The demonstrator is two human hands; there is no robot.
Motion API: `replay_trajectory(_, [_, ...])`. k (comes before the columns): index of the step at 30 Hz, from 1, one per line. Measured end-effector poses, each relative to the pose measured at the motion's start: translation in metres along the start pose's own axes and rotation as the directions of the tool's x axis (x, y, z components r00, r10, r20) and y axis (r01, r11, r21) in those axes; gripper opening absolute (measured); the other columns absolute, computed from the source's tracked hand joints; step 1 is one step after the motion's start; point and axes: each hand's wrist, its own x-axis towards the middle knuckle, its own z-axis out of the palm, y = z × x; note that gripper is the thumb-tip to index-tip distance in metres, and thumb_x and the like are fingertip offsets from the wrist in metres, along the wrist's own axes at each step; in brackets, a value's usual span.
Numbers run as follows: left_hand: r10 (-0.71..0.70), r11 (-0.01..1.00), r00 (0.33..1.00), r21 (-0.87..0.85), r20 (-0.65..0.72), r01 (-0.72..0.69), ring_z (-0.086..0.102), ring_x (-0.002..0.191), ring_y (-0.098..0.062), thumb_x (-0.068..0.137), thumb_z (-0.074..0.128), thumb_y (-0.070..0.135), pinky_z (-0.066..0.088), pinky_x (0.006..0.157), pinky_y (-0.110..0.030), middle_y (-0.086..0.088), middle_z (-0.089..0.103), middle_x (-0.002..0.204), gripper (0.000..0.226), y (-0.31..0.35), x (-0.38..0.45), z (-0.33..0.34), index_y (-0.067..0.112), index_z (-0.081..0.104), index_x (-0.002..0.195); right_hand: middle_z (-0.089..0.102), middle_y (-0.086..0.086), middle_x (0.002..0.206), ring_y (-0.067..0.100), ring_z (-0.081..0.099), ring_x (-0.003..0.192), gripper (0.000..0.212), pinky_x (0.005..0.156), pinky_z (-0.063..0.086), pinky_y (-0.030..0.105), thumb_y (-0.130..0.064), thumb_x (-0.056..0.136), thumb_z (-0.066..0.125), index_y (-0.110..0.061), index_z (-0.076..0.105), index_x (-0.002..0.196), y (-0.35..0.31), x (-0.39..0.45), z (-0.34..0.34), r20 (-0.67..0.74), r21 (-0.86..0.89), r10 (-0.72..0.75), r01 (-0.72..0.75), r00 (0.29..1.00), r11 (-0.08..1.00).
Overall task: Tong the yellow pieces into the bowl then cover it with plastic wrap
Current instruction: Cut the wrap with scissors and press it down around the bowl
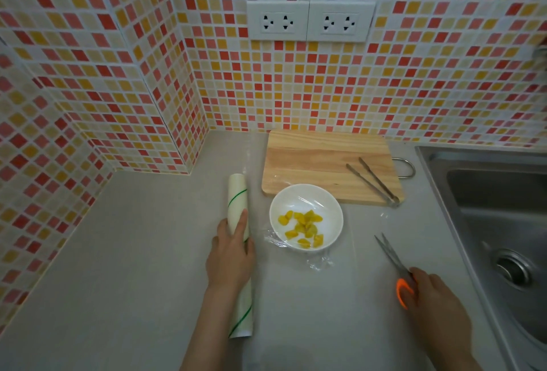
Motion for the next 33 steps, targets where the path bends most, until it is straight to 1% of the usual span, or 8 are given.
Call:
replay_trajectory(4, [0.000,0.983,1.000,0.182,-0.015,0.003,0.024,0.133,-0.032,0.093,0.040,0.035,0.026,0.105,-0.040,-0.010,0.025,0.149,0.064,0.007,0.002,-0.004,0.035,0.009,0.148,0.062,0.023,0.089,0.041,0.061,0.085,0.032,0.069,0.047,0.043,-0.014,0.081,0.065,-0.002,0.062,0.110,-0.007,0.003,-0.005,0.040,-0.168,-0.048,0.054,0.998,0.984])
replay_trajectory(10, [0.078,0.935,0.941,-0.302,-0.329,-0.184,0.023,0.140,-0.024,0.091,0.042,0.025,0.018,0.114,-0.033,-0.007,0.032,0.150,0.056,0.037,-0.023,-0.016,0.015,0.028,0.145,0.060,0.016,0.089,0.035,0.058,0.089,0.026,0.067,0.043,0.037,-0.019,0.085,0.056,-0.012,0.060,0.109,-0.011,0.008,-0.014,0.137,-0.145,-0.058,0.078,0.989,0.986])
replay_trajectory(14, [0.135,0.796,0.954,-0.545,-0.266,-0.264,0.011,0.140,0.005,0.092,0.034,0.042,0.011,0.112,-0.012,0.019,0.014,0.151,0.061,0.072,-0.047,-0.001,0.025,0.014,0.148,0.064,0.018,0.091,0.036,0.062,0.092,0.026,0.067,0.045,0.038,-0.022,0.085,0.057,-0.014,0.058,0.110,-0.007,0.011,-0.017,0.163,-0.071,-0.041,0.053,0.986,0.996])
replay_trajectory(20, [0.101,0.794,0.988,-0.588,-0.119,-0.152,-0.012,0.143,-0.007,0.093,0.032,0.044,-0.011,0.100,0.003,0.002,-0.012,0.157,0.075,0.090,-0.038,0.029,0.014,-0.011,0.147,0.061,0.011,0.089,0.033,0.061,0.092,0.023,0.063,0.040,0.033,-0.025,0.085,0.058,-0.017,0.059,0.106,-0.002,0.009,-0.013,0.163,-0.086,-0.079,0.094,0.983,0.992])
replay_trajectory(23, [0.045,0.757,0.994,-0.645,-0.104,-0.102,-0.007,0.144,-0.006,0.086,0.028,0.053,-0.008,0.102,0.001,0.001,-0.008,0.158,0.081,0.092,-0.030,0.029,0.017,-0.010,0.147,0.062,0.017,0.088,0.036,0.061,0.091,0.033,0.066,0.045,0.037,-0.023,0.082,0.063,-0.012,0.060,0.113,-0.001,0.007,-0.009,0.162,-0.098,-0.068,0.085,0.984,0.992])
replay_trajectory(28, [0.011,0.675,0.993,-0.732,-0.116,-0.093,0.013,0.144,-0.010,0.089,0.032,0.048,0.017,0.118,-0.035,0.002,0.011,0.158,0.074,0.092,-0.015,0.029,0.021,-0.004,0.148,0.066,0.018,0.092,0.037,0.063,0.089,0.041,0.071,0.049,0.038,-0.018,0.079,0.068,-0.010,0.061,0.118,-0.006,0.015,-0.017,0.117,-0.017,-0.107,0.110,0.987,0.994])
replay_trajectory(31, [-0.006,0.636,0.997,-0.770,-0.072,-0.052,0.032,0.138,-0.015,0.097,0.033,0.037,0.030,0.113,-0.040,0.009,0.026,0.152,0.062,0.092,-0.001,0.031,0.023,0.003,0.149,0.067,0.009,0.103,0.026,0.064,0.093,0.036,0.078,0.048,0.032,-0.015,0.084,0.064,-0.011,0.061,0.119,-0.030,0.028,-0.027,-0.046,0.278,-0.267,0.269,0.963,0.922])
replay_trajectory(33, [0.017,0.628,0.998,-0.776,-0.066,-0.062,0.042,0.130,-0.013,0.097,0.033,0.036,0.035,0.108,-0.033,0.021,0.037,0.140,0.058,0.092,0.009,0.031,0.022,0.012,0.149,0.062,-0.001,0.118,0.014,0.059,0.107,0.034,0.090,0.044,0.024,-0.015,0.091,0.054,-0.013,0.058,0.124,-0.057,0.043,-0.034,-0.111,0.554,-0.328,0.332,0.938,0.764])
